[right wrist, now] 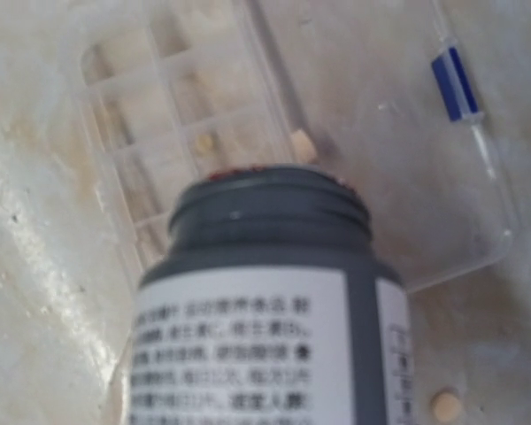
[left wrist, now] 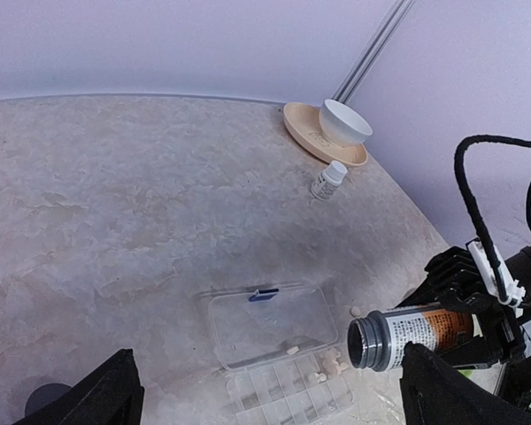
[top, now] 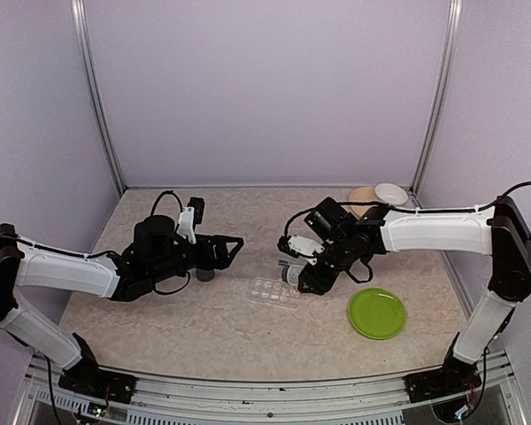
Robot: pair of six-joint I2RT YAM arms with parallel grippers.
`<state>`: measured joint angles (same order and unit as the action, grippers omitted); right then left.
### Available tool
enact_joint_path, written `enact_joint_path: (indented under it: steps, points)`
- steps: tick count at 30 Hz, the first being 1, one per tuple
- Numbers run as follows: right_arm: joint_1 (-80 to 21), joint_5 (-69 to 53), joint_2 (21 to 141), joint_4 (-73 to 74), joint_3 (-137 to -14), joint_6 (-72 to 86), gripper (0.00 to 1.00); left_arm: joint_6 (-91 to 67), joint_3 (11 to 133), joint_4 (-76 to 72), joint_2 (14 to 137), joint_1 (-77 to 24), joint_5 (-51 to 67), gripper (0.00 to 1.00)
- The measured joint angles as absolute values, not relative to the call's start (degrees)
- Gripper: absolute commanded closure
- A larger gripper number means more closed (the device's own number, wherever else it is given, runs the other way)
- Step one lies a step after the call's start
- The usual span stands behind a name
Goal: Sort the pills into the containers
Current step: Pour the pill into the compartment of the pill container, then pick up the lid of the pill bottle from the center of the board.
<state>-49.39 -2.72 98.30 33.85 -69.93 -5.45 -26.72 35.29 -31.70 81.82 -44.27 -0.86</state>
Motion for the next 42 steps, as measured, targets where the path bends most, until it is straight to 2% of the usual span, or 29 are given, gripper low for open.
enact_joint_path:
  steps: [14,26,32,36,42]
  points:
    - [-49.39,-7.07,83.13,5.74,-48.10,-4.97,1.00,-26.72,35.29,-31.66,81.82,-44.42,-0.86,0.01]
    - [-49.39,-12.23,70.28,-29.65,-28.34,-4.82,1.00,-26.68,35.88,-31.24,81.82,-45.17,-0.80,0.01]
    - [-49.39,-15.09,65.45,-53.87,-15.68,-4.84,1.00,-26.70,36.18,-30.52,81.38,-45.15,-1.02,0.01]
    - [-49.39,-16.03,65.28,-63.09,-13.76,-4.80,1.00,-26.72,37.82,-27.51,81.23,-44.75,-2.72,0.01]
    - [-49.39,-17.15,63.53,-68.73,-14.17,-4.82,1.00,-26.76,41.39,-20.29,81.87,-41.21,-6.79,0.01]
